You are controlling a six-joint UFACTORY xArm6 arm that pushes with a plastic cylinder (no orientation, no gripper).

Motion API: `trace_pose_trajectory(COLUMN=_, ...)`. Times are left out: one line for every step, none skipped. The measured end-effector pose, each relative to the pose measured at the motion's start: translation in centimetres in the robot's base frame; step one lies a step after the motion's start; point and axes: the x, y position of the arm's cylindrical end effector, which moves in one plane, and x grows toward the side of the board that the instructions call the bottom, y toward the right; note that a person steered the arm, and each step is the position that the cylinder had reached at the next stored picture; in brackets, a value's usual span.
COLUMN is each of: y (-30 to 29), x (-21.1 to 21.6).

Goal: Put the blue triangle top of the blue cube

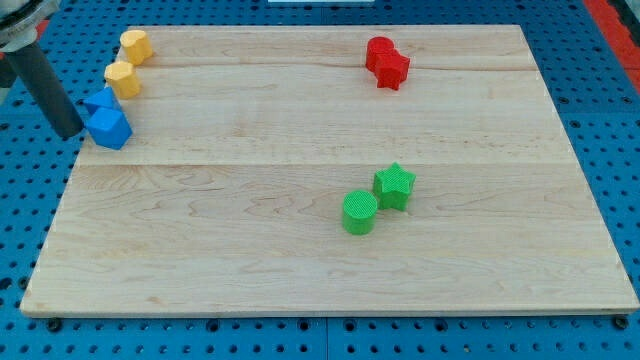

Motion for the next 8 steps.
trace_pose_trajectory(y=0.0, x=-1.6)
trace_pose_trajectory(y=4.4, x=-0.5)
trace_pose_trajectory(y=11.5, x=5.8)
trace_pose_trajectory(y=5.5, x=6.2)
trace_pose_trajectory(y=0.1, x=1.3)
trace_pose_trajectory(y=0.0, x=-3.0)
trace_pose_trajectory(y=0.5, x=-7.0)
trace_pose_trajectory(y=4.8, x=-2.6)
